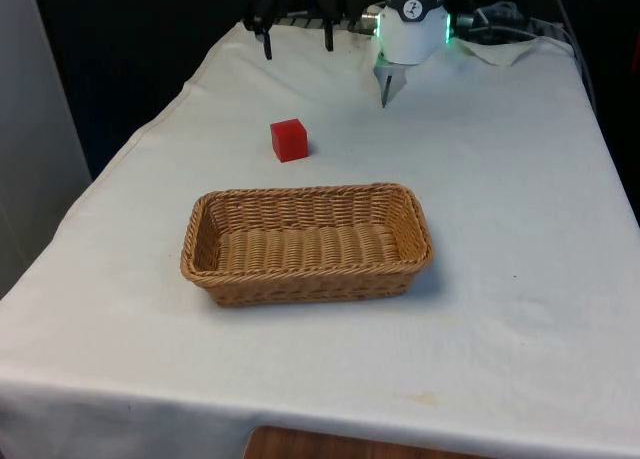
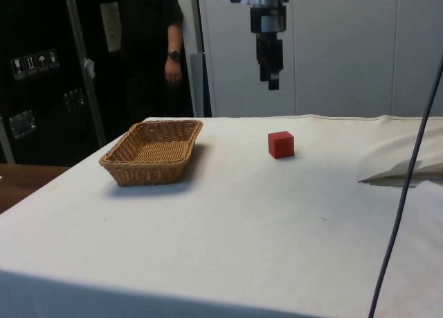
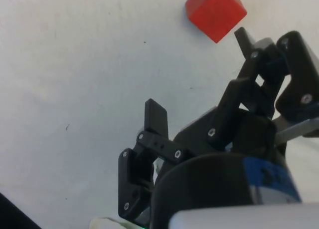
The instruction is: Pick up the cube and place it into the basket.
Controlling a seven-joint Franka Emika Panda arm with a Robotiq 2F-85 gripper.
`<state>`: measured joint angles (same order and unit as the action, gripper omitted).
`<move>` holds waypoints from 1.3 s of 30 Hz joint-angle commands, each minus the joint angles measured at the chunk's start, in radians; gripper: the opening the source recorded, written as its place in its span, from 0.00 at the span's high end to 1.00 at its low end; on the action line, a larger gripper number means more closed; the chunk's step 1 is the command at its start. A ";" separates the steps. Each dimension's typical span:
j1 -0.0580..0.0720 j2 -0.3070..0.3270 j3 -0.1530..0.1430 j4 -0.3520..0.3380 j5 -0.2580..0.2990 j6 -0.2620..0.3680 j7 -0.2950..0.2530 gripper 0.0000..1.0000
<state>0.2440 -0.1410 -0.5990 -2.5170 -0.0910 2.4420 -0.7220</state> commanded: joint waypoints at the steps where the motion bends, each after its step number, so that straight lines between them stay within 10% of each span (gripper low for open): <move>1: -0.004 -0.001 -0.003 -0.016 -0.007 0.026 -0.007 0.00; 23: 0.001 0.070 -0.059 -0.165 0.025 0.248 -0.141 0.00; 39: 0.004 0.229 -0.023 -0.125 0.104 0.364 -0.184 0.00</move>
<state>0.2480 0.0910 -0.6330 -2.6410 -0.0110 2.7940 -0.8910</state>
